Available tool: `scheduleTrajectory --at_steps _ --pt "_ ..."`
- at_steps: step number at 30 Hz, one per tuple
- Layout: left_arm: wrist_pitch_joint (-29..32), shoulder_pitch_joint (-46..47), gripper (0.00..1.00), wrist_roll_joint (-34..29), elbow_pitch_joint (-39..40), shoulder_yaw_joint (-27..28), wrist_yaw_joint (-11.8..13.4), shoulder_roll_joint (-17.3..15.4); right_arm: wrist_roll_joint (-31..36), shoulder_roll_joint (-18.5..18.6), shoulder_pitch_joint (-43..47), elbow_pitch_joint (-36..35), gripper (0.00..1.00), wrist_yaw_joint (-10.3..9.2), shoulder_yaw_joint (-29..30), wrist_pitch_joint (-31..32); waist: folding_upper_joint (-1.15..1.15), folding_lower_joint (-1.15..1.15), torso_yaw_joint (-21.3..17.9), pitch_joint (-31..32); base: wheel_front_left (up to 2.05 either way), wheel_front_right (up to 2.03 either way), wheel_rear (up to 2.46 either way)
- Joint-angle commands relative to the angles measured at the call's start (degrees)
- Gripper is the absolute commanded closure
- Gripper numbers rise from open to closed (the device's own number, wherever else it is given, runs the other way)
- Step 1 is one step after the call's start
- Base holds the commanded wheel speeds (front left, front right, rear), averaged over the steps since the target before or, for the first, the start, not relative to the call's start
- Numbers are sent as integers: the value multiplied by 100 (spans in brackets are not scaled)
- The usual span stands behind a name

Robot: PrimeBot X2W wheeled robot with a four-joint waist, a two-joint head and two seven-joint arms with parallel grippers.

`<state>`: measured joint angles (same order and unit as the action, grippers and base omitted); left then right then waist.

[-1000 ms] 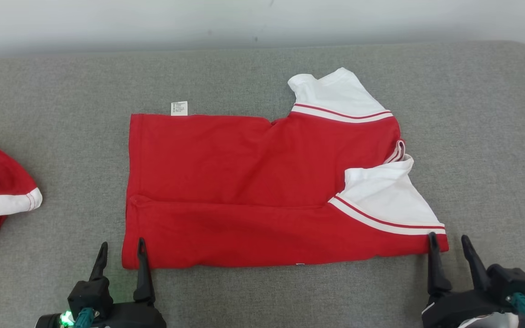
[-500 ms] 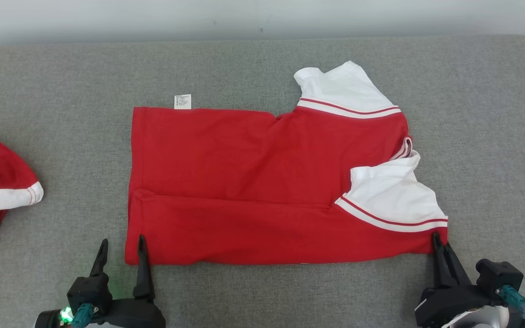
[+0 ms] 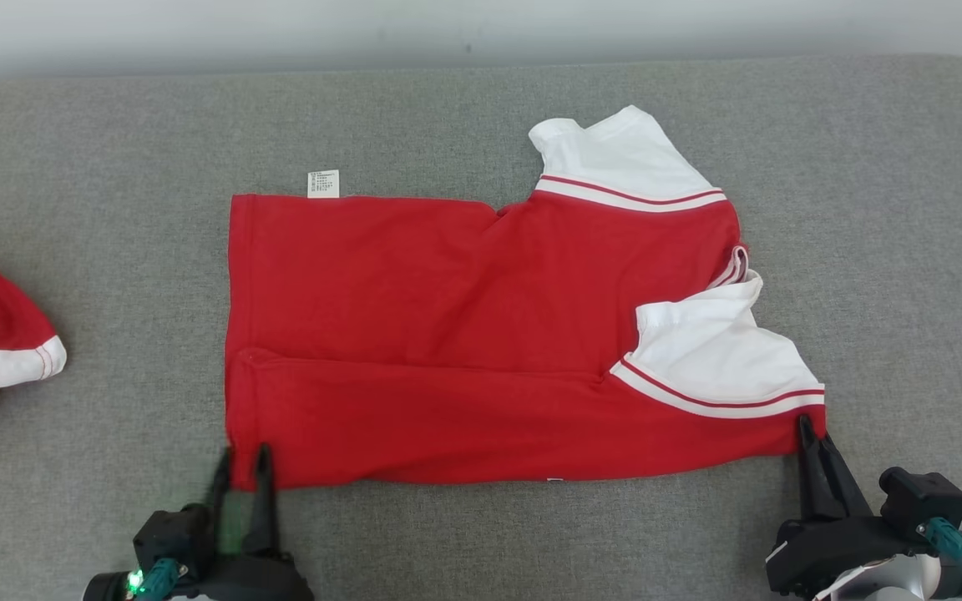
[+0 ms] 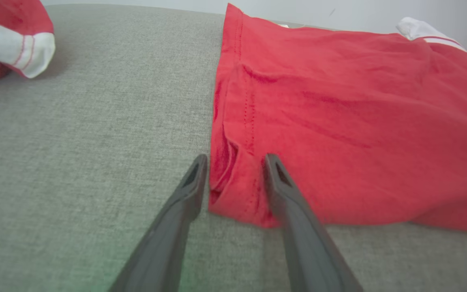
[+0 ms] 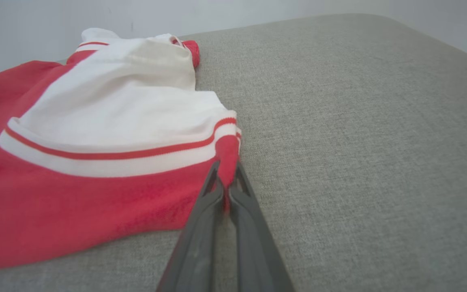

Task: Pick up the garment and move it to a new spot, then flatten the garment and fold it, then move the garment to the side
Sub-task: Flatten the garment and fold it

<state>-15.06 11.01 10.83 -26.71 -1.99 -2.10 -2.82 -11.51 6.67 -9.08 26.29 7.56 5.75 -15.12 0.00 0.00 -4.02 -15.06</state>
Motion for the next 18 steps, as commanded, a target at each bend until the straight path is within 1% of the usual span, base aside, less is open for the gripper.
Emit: scheduleTrajectory --at_steps 1,8,13,18 --pt "-17 59 100 65 -28 -33 -32 -12 -16 29 46 -31 100 -13 12 -2 0 0 2 9 0 0 0" --pt "-17 -103 100 137 -136 -23 -118 -15 40 -29 91 -29 100 -13 118 -2 0 0 21 176 0 0 0" --pt "-17 -354 100 108 -89 169 -138 -20 103 -79 227 -127 100 -13 329 -4 0 0 5 475 0 0 0" --pt "-17 -728 100 76 -78 213 -156 -26 153 -129 564 -273 100 -16 617 -5 0 0 -39 899 0 0 0"
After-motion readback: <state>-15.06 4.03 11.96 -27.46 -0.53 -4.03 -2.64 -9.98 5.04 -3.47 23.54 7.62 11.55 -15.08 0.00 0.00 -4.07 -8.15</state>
